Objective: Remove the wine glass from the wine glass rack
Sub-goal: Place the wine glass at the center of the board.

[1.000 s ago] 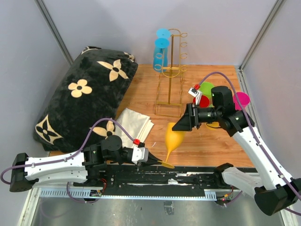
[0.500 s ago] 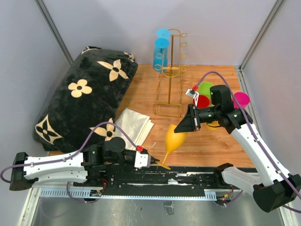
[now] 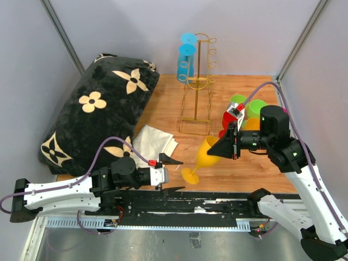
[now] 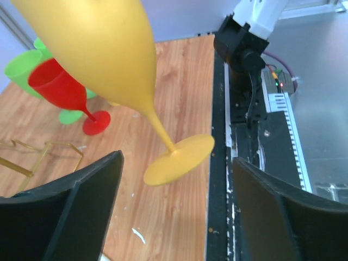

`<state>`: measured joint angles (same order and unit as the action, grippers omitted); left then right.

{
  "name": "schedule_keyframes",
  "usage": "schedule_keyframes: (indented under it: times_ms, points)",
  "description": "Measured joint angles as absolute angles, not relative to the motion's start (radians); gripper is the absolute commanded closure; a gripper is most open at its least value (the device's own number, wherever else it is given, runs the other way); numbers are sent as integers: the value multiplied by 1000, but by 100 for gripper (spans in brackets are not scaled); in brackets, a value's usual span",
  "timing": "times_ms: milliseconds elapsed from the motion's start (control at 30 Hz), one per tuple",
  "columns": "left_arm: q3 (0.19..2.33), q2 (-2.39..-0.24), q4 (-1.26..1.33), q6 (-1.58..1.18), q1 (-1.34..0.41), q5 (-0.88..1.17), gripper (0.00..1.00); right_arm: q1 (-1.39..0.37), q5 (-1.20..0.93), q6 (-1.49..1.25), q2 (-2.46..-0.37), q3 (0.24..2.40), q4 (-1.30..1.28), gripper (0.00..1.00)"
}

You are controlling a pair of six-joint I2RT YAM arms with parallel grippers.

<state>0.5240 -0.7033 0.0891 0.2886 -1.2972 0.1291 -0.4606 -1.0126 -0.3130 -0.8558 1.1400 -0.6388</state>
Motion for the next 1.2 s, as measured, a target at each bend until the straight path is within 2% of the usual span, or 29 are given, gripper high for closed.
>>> schedule_keyframes:
  times_ms: [233, 400, 700, 967, 1200]
  points:
    - [524, -691, 166, 239, -1297, 92, 0, -462, -565, -225, -847, 1157, -770, 99]
    - [519, -683, 213, 167, -1297, -2, 0, -462, -143, -259, -844, 1052, -796, 99]
    - [495, -651, 234, 74, -1297, -161, 0, -452, 344, -361, -700, 838, -781, 99]
    - [496, -659, 216, -18, -1297, -279, 0, -362, 522, -389, -696, 822, -725, 99]
    - [498, -670, 178, -71, -1297, -324, 0, -156, 460, -388, -743, 790, -640, 99]
